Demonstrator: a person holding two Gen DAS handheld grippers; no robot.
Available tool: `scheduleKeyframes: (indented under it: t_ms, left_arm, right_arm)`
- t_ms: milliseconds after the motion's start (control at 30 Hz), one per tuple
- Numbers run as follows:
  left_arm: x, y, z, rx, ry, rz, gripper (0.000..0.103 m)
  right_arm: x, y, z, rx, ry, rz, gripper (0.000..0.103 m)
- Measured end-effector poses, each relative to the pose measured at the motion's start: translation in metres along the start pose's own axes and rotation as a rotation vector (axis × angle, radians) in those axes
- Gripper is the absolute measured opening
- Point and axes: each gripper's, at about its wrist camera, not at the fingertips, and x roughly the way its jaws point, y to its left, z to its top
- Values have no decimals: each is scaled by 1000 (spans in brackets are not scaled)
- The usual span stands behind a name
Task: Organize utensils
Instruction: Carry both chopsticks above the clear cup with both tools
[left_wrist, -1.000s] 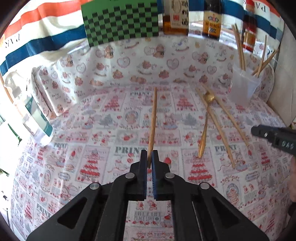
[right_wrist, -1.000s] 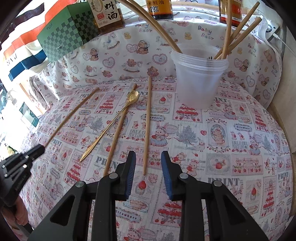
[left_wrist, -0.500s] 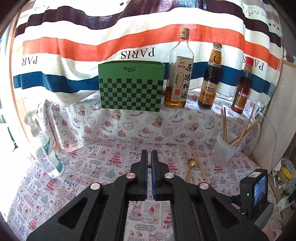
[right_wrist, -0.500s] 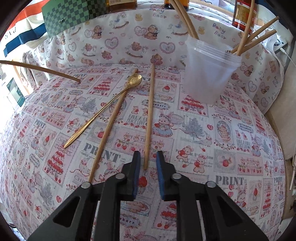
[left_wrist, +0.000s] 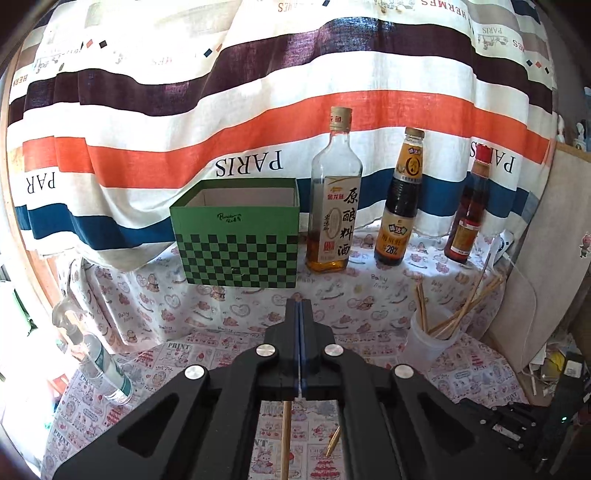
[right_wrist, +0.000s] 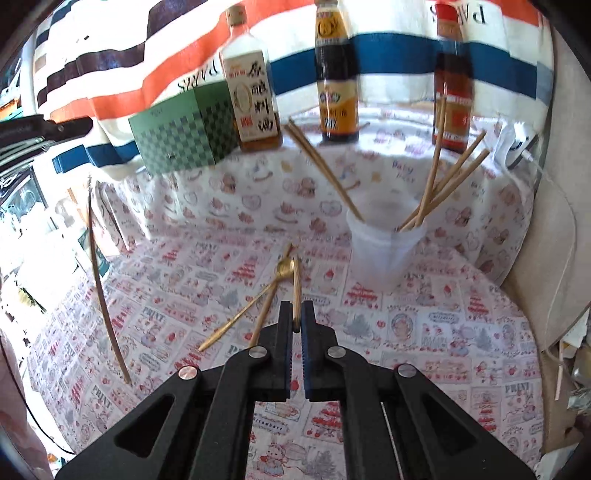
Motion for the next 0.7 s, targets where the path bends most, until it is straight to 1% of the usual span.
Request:
scheduleKeyframes:
  t_ms: [67,133,233,300,367,433,467,500,567,700]
  left_arm:
    - [1,-4,6,2,1,-8,0]
    - [3,-8,12,0,7,-30,0]
    - [9,-12,15,1,15,-42,0]
    - [19,-12,11,3,42,-39,0]
    - [32,-13,5,33,93,-26,0]
    - [50,-16,-6,85,163,9,5]
    - [60,-16,-14,102,204,23,15]
    - [71,-15,-23,104,244,23,31]
    - [94,-12,-43,101,334,4,46]
    - [140,-10,-95,94,562,-33,46]
  right_arm:
    - [-16,-1,16,-1,-30,-3,5]
    - [-25,-5,32,9,-41,-1,5]
    - [-27,-12,46,32,-39,-25,5]
    - [-26,-20,49,64,-33,-19,5]
    - [-30,-27,54,78,-40,-12,5]
    - [-35,-28,63,60,-65,-38,5]
    - [-37,-28,69,50,-76,-54,5]
    - [-38,-29,75,48,-81,-66,5]
    - [-39,-30,85,55,-81,-72,5]
    - [-45,-35,95,66,-92,-74,5]
